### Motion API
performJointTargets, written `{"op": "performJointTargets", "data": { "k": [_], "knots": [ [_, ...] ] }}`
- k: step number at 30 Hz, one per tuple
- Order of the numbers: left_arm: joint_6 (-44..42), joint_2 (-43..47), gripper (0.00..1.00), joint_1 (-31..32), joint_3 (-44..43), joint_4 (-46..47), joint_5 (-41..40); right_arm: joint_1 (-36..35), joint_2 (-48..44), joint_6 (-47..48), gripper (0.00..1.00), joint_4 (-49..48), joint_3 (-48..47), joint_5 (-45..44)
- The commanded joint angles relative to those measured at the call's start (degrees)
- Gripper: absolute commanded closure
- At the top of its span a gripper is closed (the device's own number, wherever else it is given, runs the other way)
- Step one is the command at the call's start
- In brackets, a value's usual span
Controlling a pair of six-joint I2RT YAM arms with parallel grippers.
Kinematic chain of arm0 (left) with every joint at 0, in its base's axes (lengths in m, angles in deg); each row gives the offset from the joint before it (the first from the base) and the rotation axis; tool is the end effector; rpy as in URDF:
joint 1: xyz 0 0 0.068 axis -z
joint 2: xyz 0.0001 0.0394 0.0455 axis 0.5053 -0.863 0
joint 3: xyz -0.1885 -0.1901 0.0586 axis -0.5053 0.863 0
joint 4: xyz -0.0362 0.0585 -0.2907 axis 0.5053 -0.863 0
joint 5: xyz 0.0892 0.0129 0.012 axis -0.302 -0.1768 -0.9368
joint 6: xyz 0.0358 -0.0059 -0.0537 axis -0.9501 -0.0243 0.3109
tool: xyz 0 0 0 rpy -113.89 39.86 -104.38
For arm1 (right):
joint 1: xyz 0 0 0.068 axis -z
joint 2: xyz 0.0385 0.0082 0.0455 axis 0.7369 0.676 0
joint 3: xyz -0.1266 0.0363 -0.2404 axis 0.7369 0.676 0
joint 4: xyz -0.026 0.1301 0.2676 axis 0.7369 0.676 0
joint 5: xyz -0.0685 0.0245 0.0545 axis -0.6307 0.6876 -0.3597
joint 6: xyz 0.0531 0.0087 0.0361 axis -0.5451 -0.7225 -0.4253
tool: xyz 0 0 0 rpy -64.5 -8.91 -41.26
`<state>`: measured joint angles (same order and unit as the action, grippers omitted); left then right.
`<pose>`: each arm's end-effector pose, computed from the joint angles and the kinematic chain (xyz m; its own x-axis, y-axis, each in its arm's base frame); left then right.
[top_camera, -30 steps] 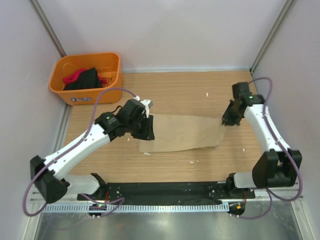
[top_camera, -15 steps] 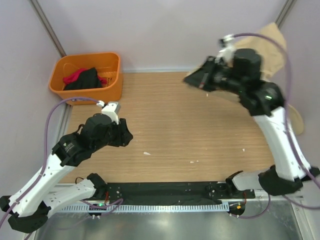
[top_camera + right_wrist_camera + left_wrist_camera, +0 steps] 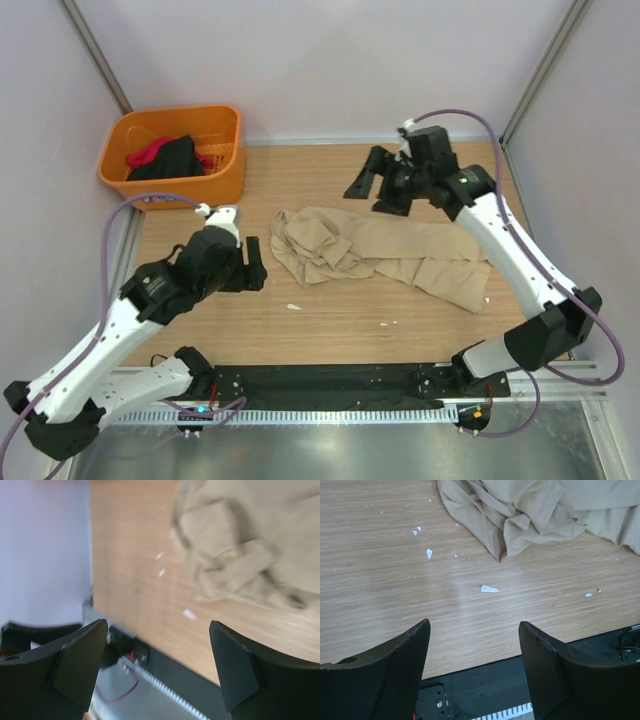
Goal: Fold and stack the t-shirts
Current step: Flatten the tshirt out
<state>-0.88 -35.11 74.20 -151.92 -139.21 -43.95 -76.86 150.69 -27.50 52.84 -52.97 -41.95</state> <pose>0.1485 -0.1225 0.3565 -0.7004 -0.1265 -0.7024 0.1143 0.9516 -0.2854 0.3172 0.1994 0.3775 -0.8766 0.2103 -0.4328 -0.1629 0.7165 0.6783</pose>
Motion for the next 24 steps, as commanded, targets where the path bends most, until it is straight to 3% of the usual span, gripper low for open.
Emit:
{"op": "performJointTargets", "data": {
  "k": [1,6,7,11,17,20,24],
  "knots": [
    [-1.6,-7.6,0.27,-0.2,1.0,5.8,3.3,5.5,-4.3,5.5,0.13,8.8,3.0,-14.0],
    [-5.5,-25.0,0.24,-0.3,-2.7,12.7,10.6,10.5,-3.7,10.1,0.24,9.8,10.0,-26.0],
    [-6.4,-32.0,0.24,-0.3,-5.6,12.8,11.4,10.9,-3.3,10.6,0.25,11.0,10.8,-27.0],
    [-7.7,-46.3,0.25,-0.5,-11.4,15.2,14.2,14.6,-4.3,12.8,0.28,11.1,18.5,-28.0],
    [-8.3,-55.4,0.33,-2.4,-13.0,19.9,15.9,21.9,-6.4,13.6,0.28,11.1,27.1,-26.6],
    [-7.7,-57.0,0.33,-3.0,-12.8,20.5,16.4,27.3,-8.3,11.3,0.26,10.4,32.4,-23.1],
    [-6.4,-58.8,0.30,-2.9,-11.0,22.2,18.9,28.6,-8.8,10.6,0.24,10.3,36.2,-21.6]
  ]
}}
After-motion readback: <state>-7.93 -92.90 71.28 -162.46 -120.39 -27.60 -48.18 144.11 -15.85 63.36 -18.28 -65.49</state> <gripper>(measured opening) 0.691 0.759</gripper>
